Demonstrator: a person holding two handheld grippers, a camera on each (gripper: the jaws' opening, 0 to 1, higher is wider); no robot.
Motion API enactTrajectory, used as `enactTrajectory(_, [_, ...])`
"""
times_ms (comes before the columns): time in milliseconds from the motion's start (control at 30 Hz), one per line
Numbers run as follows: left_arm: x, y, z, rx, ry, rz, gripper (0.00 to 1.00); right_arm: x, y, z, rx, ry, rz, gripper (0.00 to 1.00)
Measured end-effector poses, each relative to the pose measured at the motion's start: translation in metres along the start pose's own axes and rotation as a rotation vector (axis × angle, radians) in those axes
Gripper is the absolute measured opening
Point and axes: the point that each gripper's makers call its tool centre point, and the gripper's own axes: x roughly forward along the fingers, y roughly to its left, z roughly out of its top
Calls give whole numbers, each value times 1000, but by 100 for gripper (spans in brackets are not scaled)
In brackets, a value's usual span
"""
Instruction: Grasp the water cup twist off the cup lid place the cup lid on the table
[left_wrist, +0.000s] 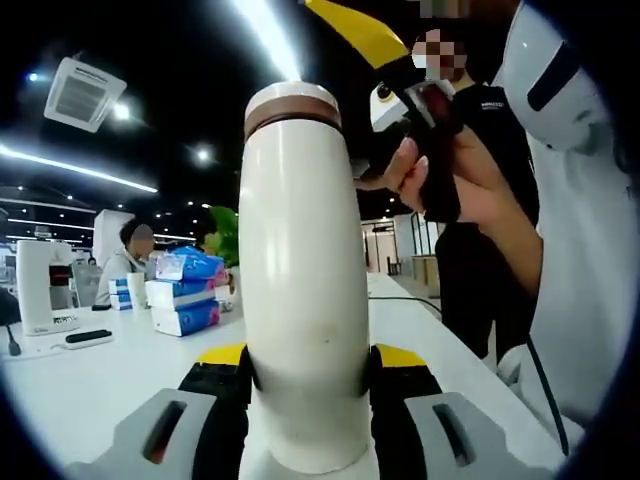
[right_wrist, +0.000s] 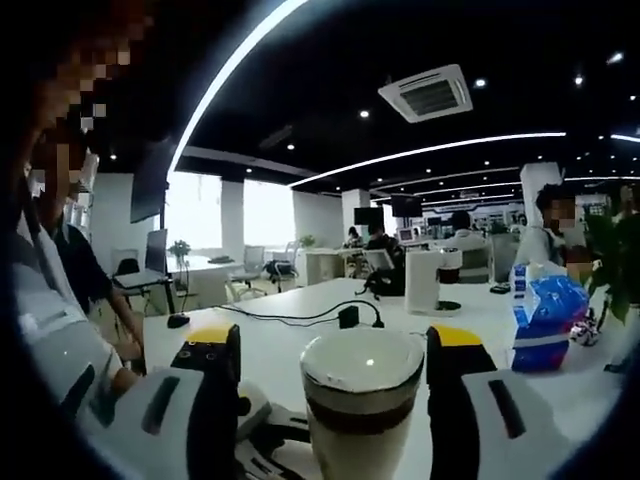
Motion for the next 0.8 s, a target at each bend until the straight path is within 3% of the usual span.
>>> enactTrajectory(267, [0, 0, 0, 2, 1, 1, 48, 1, -3, -2, -11, 18, -15, 66])
enactTrajectory(400, [1, 0, 0, 2, 1, 1, 48, -2, -14, -6, -54, 51, -58, 49])
enactTrajectory(433, [1, 0, 0, 2, 1, 1, 48, -3, -16, -7, -48, 60, -53, 50])
enactTrajectory(567, [0, 2, -1, 2, 0, 0, 48, -1, -14, -8, -83, 80, 13, 49])
enactTrajectory(800, [1, 1, 0, 0, 0, 1, 48, 2, -9, -10, -52, 102, 205, 49])
